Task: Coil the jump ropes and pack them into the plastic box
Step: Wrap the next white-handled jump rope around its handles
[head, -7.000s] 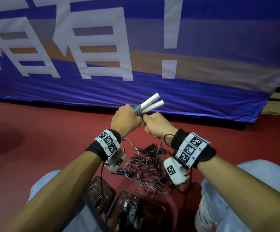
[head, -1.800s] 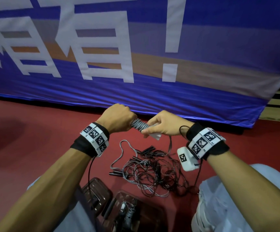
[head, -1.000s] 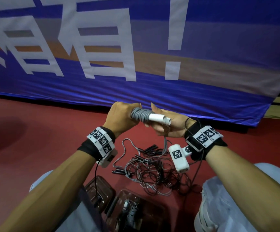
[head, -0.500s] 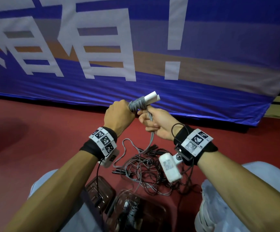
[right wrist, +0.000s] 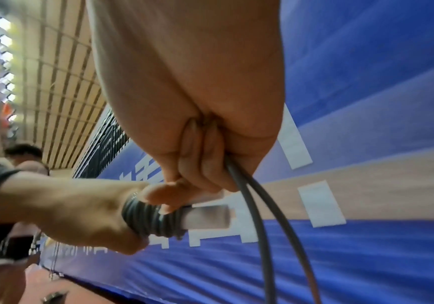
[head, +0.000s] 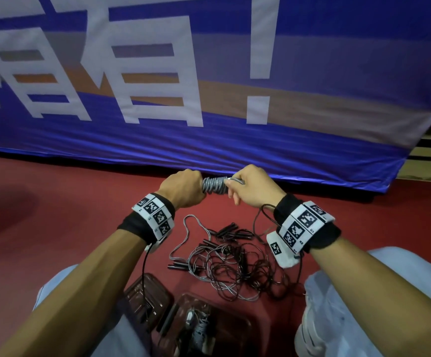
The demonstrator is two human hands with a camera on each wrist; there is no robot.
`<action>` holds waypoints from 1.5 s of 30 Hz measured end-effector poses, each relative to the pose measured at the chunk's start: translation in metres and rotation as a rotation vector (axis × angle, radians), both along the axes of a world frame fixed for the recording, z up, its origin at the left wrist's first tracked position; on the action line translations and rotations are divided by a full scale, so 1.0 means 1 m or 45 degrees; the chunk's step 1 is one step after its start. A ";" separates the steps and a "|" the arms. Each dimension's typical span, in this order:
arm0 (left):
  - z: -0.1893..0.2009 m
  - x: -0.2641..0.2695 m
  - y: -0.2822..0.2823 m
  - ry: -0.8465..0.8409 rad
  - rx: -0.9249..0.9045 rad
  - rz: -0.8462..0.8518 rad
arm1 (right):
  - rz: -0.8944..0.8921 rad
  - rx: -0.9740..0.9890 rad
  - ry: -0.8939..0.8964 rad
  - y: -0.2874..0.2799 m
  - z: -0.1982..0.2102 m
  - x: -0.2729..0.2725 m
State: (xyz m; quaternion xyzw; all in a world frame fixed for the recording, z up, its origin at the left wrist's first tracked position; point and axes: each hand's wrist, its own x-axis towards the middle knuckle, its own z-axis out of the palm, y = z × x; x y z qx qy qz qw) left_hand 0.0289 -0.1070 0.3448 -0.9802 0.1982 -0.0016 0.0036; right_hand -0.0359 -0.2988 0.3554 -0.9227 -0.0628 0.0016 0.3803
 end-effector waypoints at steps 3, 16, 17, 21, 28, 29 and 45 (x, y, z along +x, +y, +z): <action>0.003 0.002 0.004 -0.010 0.105 -0.108 | 0.038 -0.144 -0.031 -0.003 -0.004 0.000; 0.018 -0.001 0.021 -0.342 0.284 -0.445 | 0.195 0.016 0.064 -0.014 0.010 0.004; 0.020 -0.002 0.022 -0.376 0.266 -0.462 | 0.226 0.062 0.099 -0.013 0.011 0.004; 0.028 -0.005 0.027 -0.438 0.180 -0.570 | 0.336 0.175 0.243 -0.011 0.013 0.003; 0.034 -0.004 0.039 -0.557 0.085 -0.714 | 0.520 0.573 0.558 -0.009 0.010 -0.001; 0.033 -0.004 0.041 -0.578 0.071 -0.730 | 0.554 0.597 0.590 -0.010 0.008 0.000; 0.026 -0.013 0.037 -0.546 -0.601 -0.466 | 0.548 1.234 0.848 0.004 0.007 0.006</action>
